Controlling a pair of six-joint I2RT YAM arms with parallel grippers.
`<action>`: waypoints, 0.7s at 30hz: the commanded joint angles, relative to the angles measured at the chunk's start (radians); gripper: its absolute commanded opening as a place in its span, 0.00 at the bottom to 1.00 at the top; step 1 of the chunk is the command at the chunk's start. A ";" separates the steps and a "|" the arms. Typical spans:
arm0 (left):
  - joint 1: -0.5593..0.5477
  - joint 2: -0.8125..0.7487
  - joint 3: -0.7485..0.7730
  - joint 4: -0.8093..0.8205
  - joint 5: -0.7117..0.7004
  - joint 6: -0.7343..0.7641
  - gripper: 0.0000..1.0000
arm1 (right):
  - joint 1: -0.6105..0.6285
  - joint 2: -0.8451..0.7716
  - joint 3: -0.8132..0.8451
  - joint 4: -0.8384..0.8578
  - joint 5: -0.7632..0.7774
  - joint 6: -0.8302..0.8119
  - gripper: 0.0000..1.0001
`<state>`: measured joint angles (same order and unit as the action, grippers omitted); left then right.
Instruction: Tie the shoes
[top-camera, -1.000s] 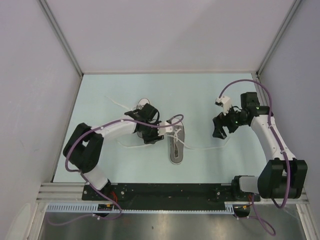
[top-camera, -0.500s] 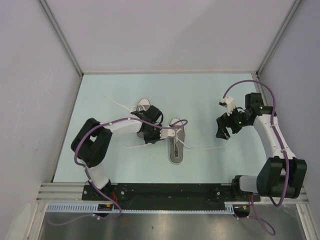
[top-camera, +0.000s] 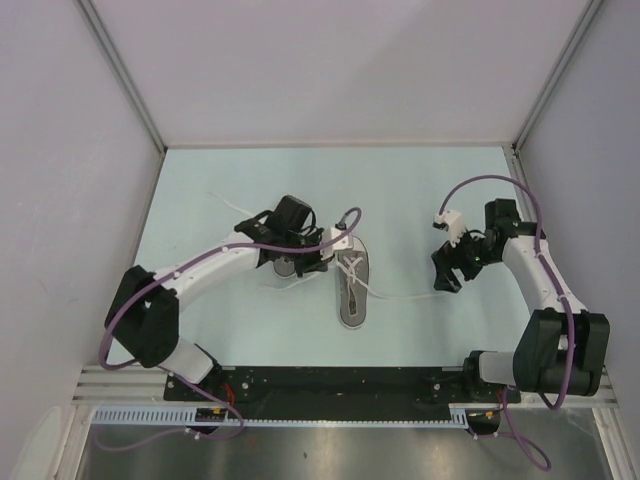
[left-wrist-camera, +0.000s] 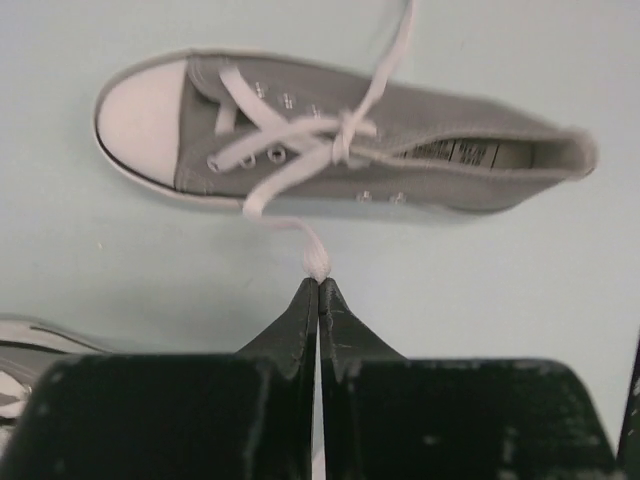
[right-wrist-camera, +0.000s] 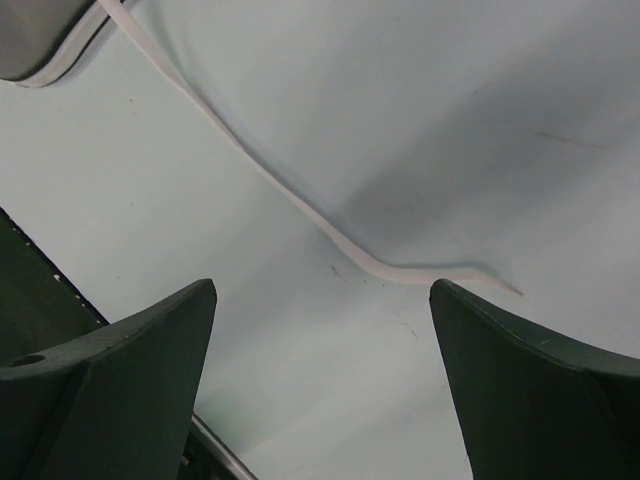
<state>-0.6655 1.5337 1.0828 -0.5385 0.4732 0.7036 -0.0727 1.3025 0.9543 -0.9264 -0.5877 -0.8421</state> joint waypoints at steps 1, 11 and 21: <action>-0.008 -0.046 0.006 0.194 0.168 -0.219 0.00 | 0.024 0.023 -0.012 0.073 0.019 -0.043 0.89; -0.009 -0.047 -0.063 0.393 0.206 -0.409 0.00 | 0.148 0.092 -0.078 0.190 0.083 -0.080 0.50; -0.009 -0.061 -0.093 0.405 0.223 -0.391 0.00 | 0.200 0.162 -0.144 0.244 0.199 -0.187 0.53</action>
<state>-0.6693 1.5055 0.9913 -0.1909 0.6415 0.3157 0.1196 1.4361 0.8440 -0.7349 -0.4496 -0.9668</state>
